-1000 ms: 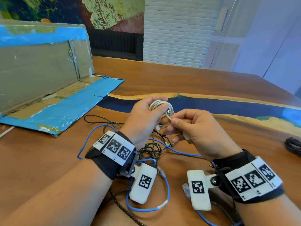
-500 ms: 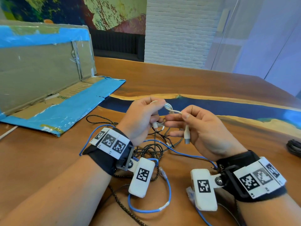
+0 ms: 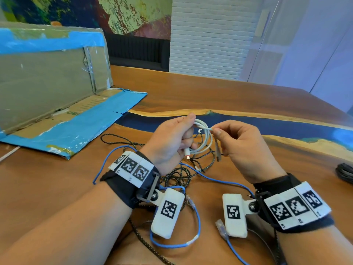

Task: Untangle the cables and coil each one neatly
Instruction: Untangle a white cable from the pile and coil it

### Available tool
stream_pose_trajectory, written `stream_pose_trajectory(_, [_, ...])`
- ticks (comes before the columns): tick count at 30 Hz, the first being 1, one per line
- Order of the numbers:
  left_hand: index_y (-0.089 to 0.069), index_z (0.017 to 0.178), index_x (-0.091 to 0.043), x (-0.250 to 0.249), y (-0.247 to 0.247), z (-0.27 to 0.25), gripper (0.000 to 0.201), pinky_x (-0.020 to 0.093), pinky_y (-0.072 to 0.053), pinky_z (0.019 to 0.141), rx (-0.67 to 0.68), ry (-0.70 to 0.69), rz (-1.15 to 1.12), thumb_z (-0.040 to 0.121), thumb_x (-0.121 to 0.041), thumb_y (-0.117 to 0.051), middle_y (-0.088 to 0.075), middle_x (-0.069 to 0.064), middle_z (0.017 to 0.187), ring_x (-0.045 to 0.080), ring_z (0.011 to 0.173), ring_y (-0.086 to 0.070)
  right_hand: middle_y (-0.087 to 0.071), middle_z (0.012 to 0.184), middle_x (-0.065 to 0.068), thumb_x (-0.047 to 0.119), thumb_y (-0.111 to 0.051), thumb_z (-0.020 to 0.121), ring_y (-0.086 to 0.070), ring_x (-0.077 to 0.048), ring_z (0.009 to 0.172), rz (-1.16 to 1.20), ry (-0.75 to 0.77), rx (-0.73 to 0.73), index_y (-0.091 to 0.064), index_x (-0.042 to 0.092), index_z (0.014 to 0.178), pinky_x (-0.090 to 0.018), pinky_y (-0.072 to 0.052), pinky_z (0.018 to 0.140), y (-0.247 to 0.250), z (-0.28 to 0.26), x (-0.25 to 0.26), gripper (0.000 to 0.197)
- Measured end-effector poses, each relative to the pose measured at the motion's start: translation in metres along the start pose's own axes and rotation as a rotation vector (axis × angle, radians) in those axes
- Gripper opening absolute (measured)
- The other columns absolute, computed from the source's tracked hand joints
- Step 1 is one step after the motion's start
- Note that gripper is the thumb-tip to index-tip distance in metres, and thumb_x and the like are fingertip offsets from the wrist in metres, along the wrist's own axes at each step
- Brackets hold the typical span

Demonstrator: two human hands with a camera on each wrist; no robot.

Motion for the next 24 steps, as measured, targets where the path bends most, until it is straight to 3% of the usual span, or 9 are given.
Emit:
stream_pose_trajectory(3, [-0.063,0.093,-0.012,0.000,0.001,0.001,0.033,0.030,-0.034,0.063,-0.024,-0.021,0.006,0.110,-0.029,-0.040,-0.023,-0.006,0.058,0.011,0.051,-0.021,-0.076,0.084,-0.015,0.010,-0.063,0.100,-0.072,-0.024,0.073,0.215,-0.065,-0.044,-0.075,0.009,0.097,-0.031,-0.060,0.067,-0.009,0.000,-0.003,0.013])
stream_pose_trajectory(6, [-0.059,0.092,-0.014,-0.001,0.001,0.001,0.031,0.026,-0.027,0.059,-0.067,-0.051,0.056,0.111,-0.030,-0.040,-0.023,-0.004,0.061,0.011,0.053,-0.022,-0.076,0.092,-0.020,0.007,-0.060,0.101,-0.075,-0.030,0.083,0.391,-0.126,-0.065,-0.075,0.003,0.103,-0.034,-0.061,0.075,-0.021,-0.003,-0.005,0.016])
stream_pose_trajectory(10, [-0.057,0.090,-0.012,-0.002,0.003,0.001,0.031,0.025,-0.028,0.056,-0.140,-0.105,0.147,0.110,-0.028,-0.042,-0.025,-0.004,0.060,0.012,0.054,-0.022,-0.077,0.096,-0.022,0.009,-0.056,0.103,-0.076,-0.032,0.091,0.539,-0.178,-0.007,-0.075,0.002,0.106,-0.039,-0.061,0.084,-0.029,-0.010,-0.001,0.021])
stream_pose_trajectory(13, [-0.057,0.089,-0.008,-0.003,0.002,-0.001,0.030,0.017,-0.037,0.051,-0.169,-0.136,0.182,0.110,-0.024,-0.043,-0.030,-0.006,0.057,0.008,0.048,-0.032,-0.077,0.099,-0.022,0.011,-0.069,0.093,-0.075,-0.037,0.096,0.569,-0.158,0.031,-0.077,0.007,0.107,-0.041,-0.060,0.088,-0.034,-0.013,0.001,0.017])
stream_pose_trajectory(15, [-0.056,0.095,-0.003,-0.004,-0.001,-0.003,0.025,0.014,-0.041,0.047,-0.156,-0.160,0.208,0.109,-0.021,-0.044,-0.036,-0.008,0.054,0.003,0.043,-0.041,-0.077,0.100,-0.021,0.004,-0.076,0.085,-0.075,-0.036,0.093,0.528,-0.157,0.012,-0.075,0.009,0.111,-0.042,-0.059,0.087,-0.035,-0.012,-0.003,0.026])
stream_pose_trajectory(17, [-0.056,0.100,-0.004,-0.003,-0.001,-0.002,0.021,0.016,-0.040,0.049,-0.134,-0.165,0.227,0.108,-0.021,-0.047,-0.036,-0.007,0.055,0.004,0.043,-0.041,-0.078,0.096,-0.020,-0.003,-0.073,0.086,-0.074,-0.030,0.085,0.531,-0.183,-0.008,-0.072,0.008,0.111,-0.039,-0.058,0.082,-0.035,-0.011,-0.006,0.027])
stream_pose_trajectory(20, [-0.059,0.098,-0.005,-0.003,0.004,0.001,0.012,0.027,-0.038,0.058,-0.080,-0.139,0.207,0.102,-0.016,-0.056,-0.044,-0.001,0.061,0.012,0.053,-0.038,-0.077,0.096,-0.021,0.000,-0.069,0.086,-0.073,-0.031,0.085,0.655,-0.224,0.029,-0.066,0.005,0.114,-0.038,-0.056,0.083,-0.031,-0.009,-0.007,0.028])
stream_pose_trajectory(21, [-0.061,0.099,-0.005,-0.004,0.004,0.001,0.006,0.029,-0.039,0.058,-0.056,-0.131,0.163,0.097,-0.010,-0.056,-0.050,0.003,0.067,0.014,0.056,-0.040,-0.077,0.097,-0.020,0.003,-0.069,0.084,-0.073,-0.031,0.086,0.699,-0.232,0.053,-0.064,0.006,0.115,-0.040,-0.054,0.085,-0.029,-0.007,-0.007,0.031])
stream_pose_trajectory(24, [-0.059,0.105,-0.003,-0.008,0.006,0.001,0.019,0.030,-0.041,0.061,-0.033,-0.082,0.046,0.097,0.006,-0.044,-0.058,0.006,0.075,0.017,0.061,-0.047,-0.074,0.099,-0.018,0.002,-0.072,0.082,-0.069,-0.032,0.089,0.786,-0.258,0.167,-0.064,0.012,0.113,-0.045,-0.048,0.092,-0.024,-0.006,-0.004,0.034])
Point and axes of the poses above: each hand's wrist, its own z-axis towards the middle knuckle, its own y-axis out of the back of the hand, x = y × z, the point moved 3 cm from there along z, towards the middle knuckle
